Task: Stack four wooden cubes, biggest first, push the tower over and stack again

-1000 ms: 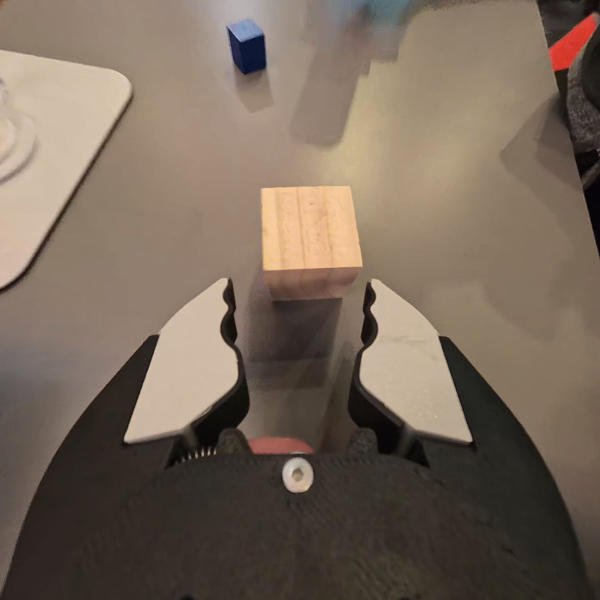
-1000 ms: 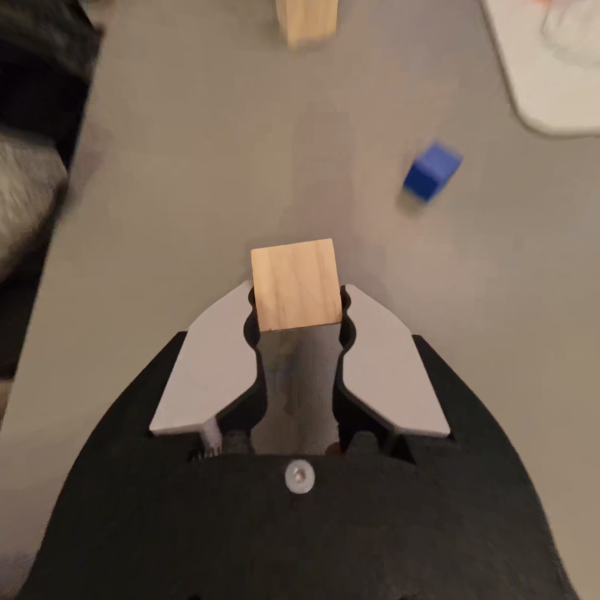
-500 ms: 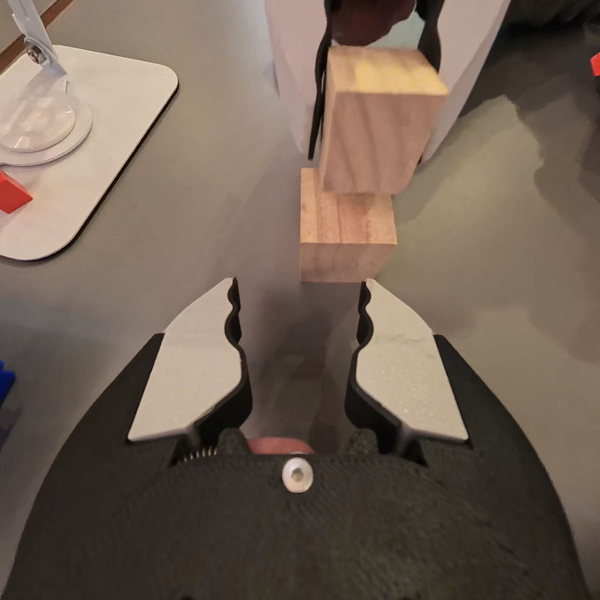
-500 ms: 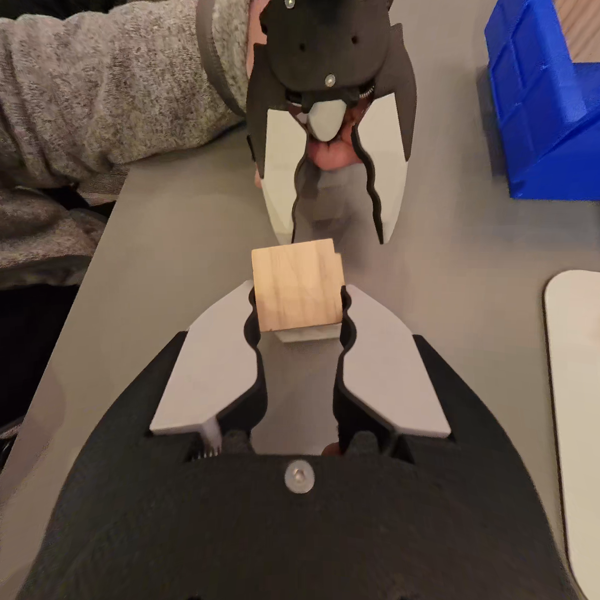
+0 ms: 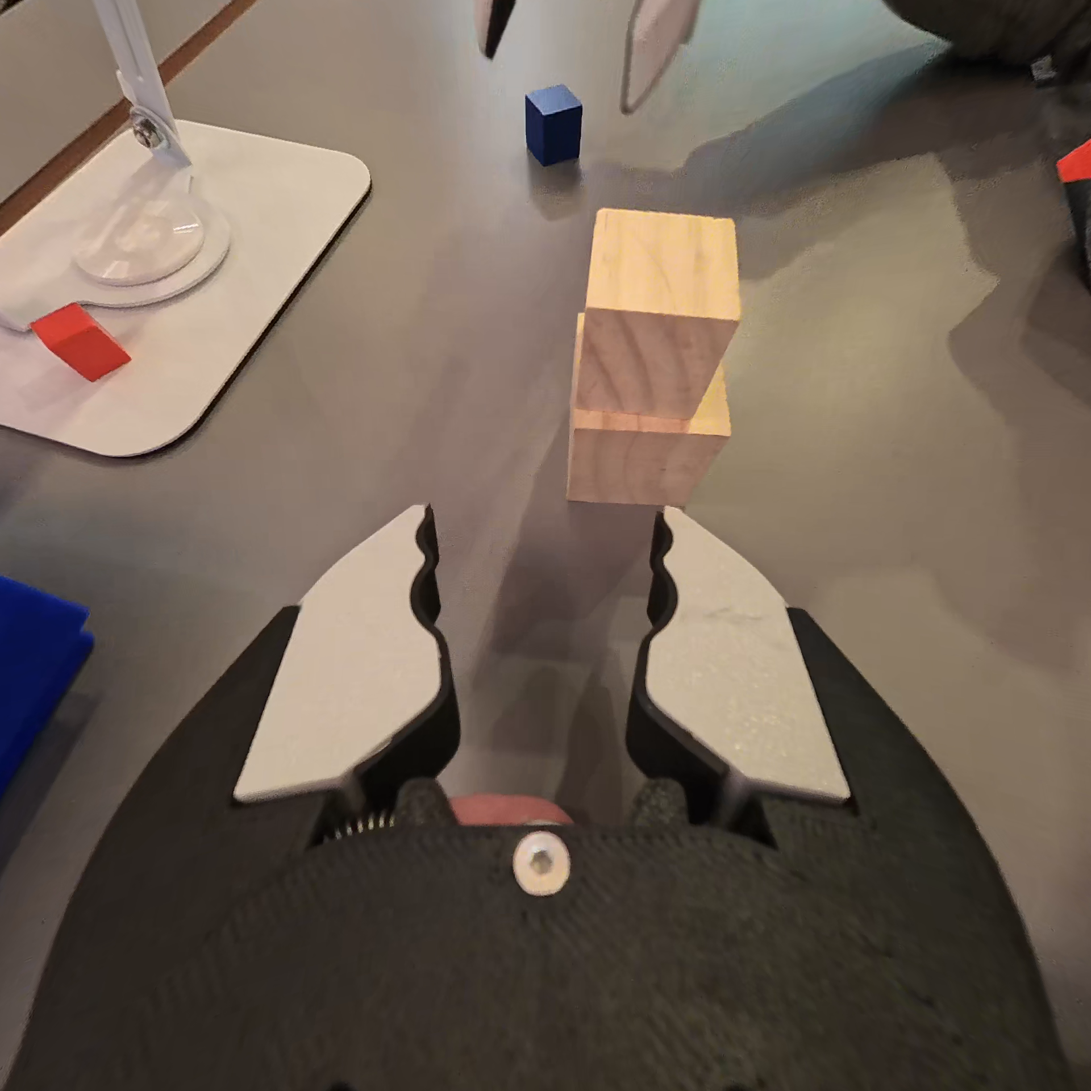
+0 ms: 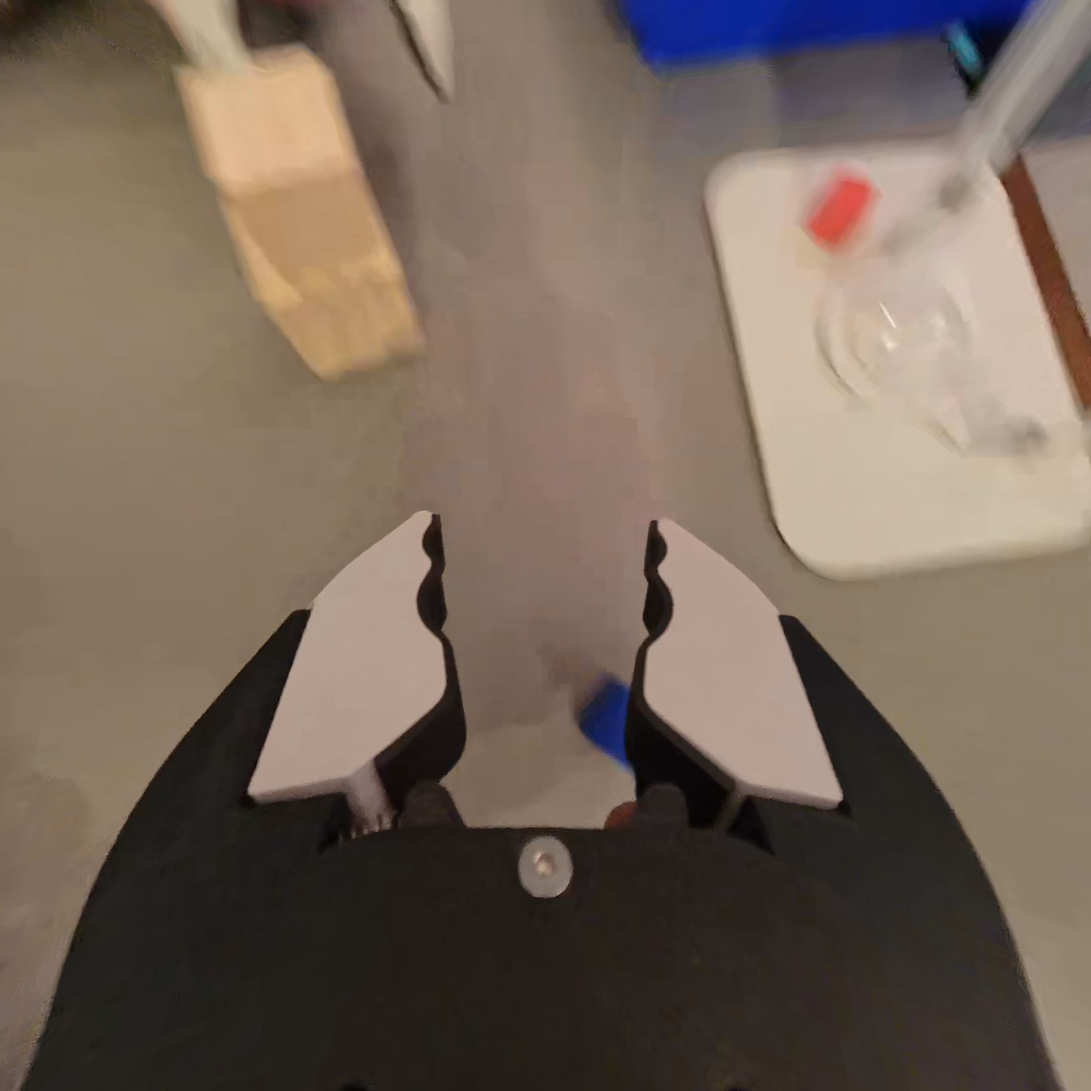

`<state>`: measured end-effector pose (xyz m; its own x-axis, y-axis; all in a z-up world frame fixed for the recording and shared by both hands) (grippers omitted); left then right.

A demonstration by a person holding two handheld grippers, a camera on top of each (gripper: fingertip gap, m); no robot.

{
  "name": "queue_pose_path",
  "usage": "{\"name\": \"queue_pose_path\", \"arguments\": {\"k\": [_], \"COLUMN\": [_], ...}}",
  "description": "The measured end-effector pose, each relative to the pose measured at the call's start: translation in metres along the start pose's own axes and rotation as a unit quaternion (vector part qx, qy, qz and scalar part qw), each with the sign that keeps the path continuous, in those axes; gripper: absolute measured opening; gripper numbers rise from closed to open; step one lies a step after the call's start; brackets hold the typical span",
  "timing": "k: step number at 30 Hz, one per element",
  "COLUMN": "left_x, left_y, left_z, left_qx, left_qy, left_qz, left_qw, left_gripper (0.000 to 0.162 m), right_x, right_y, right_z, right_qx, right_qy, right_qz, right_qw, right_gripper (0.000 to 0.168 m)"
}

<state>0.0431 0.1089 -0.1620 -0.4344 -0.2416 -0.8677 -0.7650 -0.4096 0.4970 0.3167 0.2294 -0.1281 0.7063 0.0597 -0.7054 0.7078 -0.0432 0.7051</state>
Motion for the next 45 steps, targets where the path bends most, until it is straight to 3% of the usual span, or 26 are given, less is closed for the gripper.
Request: {"name": "queue_pose_path", "arguments": {"k": [5, 7, 8, 9, 11, 15, 21, 30, 31, 33, 34, 39, 45], "left_x": [0.000, -0.001, -0.001, -0.001, -0.001, -0.001, 0.004, 0.005, 0.005, 0.005, 0.005, 0.003, 0.004], "left_y": [-0.004, -0.006, -0.007, -0.007, -0.007, -0.008, -0.011, -0.010, -0.010, -0.011, -0.010, -0.008, -0.008], "left_z": [0.001, 0.001, 0.001, 0.001, 0.001, 0.003, 0.003, 0.003, 0.003, 0.002, 0.002, 0.003, 0.004], "left_qx": [-0.002, -0.001, -0.001, 0.000, -0.002, -0.006, -0.003, 0.002, 0.004, 0.005, 0.005, 0.001, 0.000], "left_qy": [0.000, 0.002, 0.002, 0.001, 0.001, 0.003, 0.007, 0.006, 0.006, 0.005, 0.005, 0.005, 0.007], "left_qz": [0.006, 0.007, 0.007, 0.009, 0.009, 0.006, 0.012, 0.014, 0.013, 0.015, 0.014, 0.008, 0.010], "left_qw": [1.000, 1.000, 1.000, 1.000, 1.000, 1.000, 1.000, 1.000, 1.000, 1.000, 1.000, 1.000, 1.000], "left_gripper": [0.068, 0.068, 0.068, 0.068, 0.068, 0.068, 0.068, 0.067, 0.067, 0.067, 0.067, 0.067, 0.067], "right_x": [0.068, 0.072, 0.072, 0.069, 0.051, -0.016, -0.097, -0.118, -0.118, -0.119, -0.122, -0.124, -0.101], "right_y": [0.012, 0.003, -0.001, -0.003, -0.003, -0.010, -0.035, -0.065, -0.066, -0.065, -0.060, -0.045, -0.093], "right_z": [-0.028, -0.025, -0.025, -0.025, -0.020, 0.015, 0.056, 0.072, 0.072, 0.067, 0.062, 0.004, -0.040], "right_qx": [0.037, 0.015, 0.014, 0.020, 0.012, -0.092, -0.179, -0.185, -0.183, -0.167, -0.164, -0.026, 0.107], "right_qy": [-0.091, -0.095, -0.092, -0.082, -0.059, -0.019, 0.069, 0.104, 0.102, 0.096, 0.091, 0.061, 0.044], "right_qz": [0.051, 0.052, 0.056, 0.059, 0.027, -0.070, -0.089, -0.033, -0.026, -0.033, -0.048, -0.120, -0.100], "right_qw": [0.994, 0.994, 0.994, 0.995, 0.998, 0.993, 0.977, 0.977, 0.978, 0.981, 0.981, 0.991, 0.988], "right_gripper": [0.067, 0.053, 0.036, 0.033, 0.033, 0.032, 0.032, 0.033, 0.034, 0.066, 0.068, 0.047, 0.041]}}
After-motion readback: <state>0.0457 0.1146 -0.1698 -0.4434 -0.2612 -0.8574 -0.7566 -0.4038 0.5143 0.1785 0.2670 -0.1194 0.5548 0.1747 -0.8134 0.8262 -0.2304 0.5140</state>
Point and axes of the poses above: each gripper's, where its closed fingertips meet, y back along the fingers, x out of its underside, z = x × y across the jaws, the point moved 7 cm from there along y, back along the fingers, and after that the axes turned 4 degrees about -z, right-handed, at the moved point
